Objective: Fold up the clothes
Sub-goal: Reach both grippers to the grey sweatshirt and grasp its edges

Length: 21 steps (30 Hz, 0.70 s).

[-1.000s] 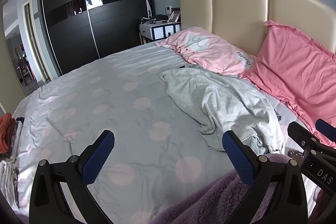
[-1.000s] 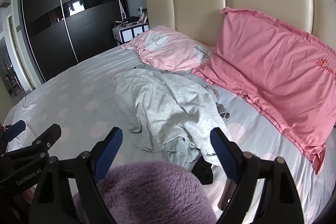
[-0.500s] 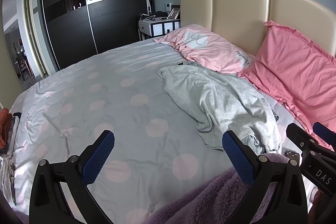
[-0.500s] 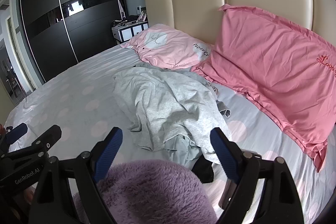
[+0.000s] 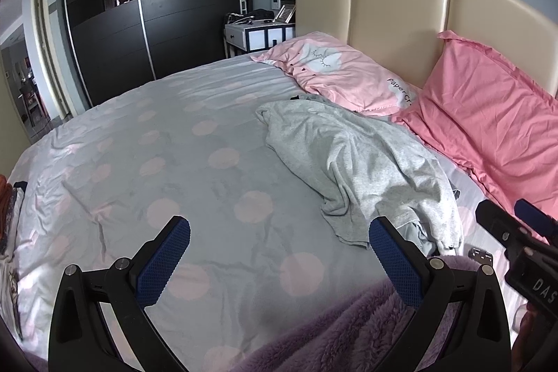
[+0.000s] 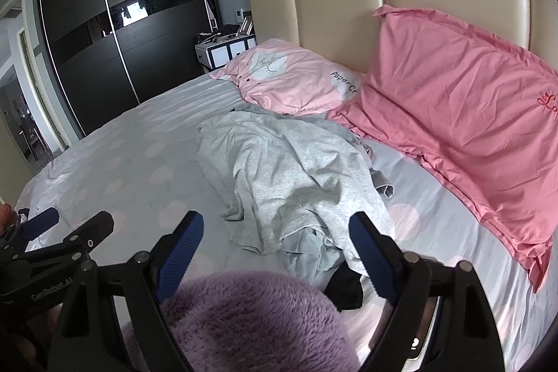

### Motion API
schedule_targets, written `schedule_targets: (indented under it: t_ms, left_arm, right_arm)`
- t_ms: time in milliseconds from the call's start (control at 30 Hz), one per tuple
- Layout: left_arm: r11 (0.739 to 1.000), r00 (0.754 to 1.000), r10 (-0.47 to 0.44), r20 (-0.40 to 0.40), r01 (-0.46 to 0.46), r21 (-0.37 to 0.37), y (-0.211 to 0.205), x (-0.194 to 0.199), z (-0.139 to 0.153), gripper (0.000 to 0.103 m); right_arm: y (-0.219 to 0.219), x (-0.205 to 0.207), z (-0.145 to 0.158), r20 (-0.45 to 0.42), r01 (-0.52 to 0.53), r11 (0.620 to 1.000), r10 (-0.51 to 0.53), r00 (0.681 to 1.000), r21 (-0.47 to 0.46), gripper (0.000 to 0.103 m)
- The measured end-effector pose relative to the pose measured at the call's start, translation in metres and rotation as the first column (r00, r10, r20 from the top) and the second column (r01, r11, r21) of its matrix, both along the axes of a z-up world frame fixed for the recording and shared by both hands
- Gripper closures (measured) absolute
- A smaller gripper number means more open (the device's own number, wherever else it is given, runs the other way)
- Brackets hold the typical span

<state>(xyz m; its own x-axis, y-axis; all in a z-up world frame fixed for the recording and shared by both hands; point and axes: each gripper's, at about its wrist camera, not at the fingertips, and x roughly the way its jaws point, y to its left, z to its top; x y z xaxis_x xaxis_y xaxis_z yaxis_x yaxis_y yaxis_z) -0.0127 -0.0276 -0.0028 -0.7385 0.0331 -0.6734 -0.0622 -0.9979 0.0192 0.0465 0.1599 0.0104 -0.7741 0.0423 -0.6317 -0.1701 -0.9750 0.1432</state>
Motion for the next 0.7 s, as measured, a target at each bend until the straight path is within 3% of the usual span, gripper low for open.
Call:
schedule_targets:
  t_ms: [200, 333, 433, 600, 700]
  left_arm:
    - [0.999, 0.998, -0.034, 0.059, 0.033, 0.015, -0.003, -0.036, -0.008, 0.0]
    - [0.997, 0.99, -0.082, 0.113, 0.082, 0.002, 0.008, -0.075, -0.025, 0.0]
    - [0.993, 0.982, -0.117, 0.149, 0.12, -0.01, 0.018, -0.106, -0.043, 0.0]
    - [0.989, 0.958, -0.149, 0.244, 0.141, 0.048, 0.023, -0.161, -0.087, 0.0]
    - [0.993, 0.958, -0.114, 0.265, 0.115, 0.014, 0.019, -0.184, -0.109, 0.0]
  right_arm:
    - [0.026, -0.03, -0.008, 0.011, -0.009, 1.0, 0.009, 1.0, -0.013, 0.018]
    - [0.039, -0.063, -0.021, 0.042, -0.065, 0.998, 0.064, 0.997, 0.028, 0.042]
    - [0.049, -0.092, -0.037, 0.106, -0.099, 0.994, 0.094, 0.99, 0.044, 0.043]
    - [0.028, -0.14, -0.071, 0.2, -0.224, 0.974, 0.227, 0.953, -0.04, 0.043]
    - [0.016, -0.169, -0.092, 0.249, -0.293, 0.951, 0.307, 0.918, -0.095, 0.043]
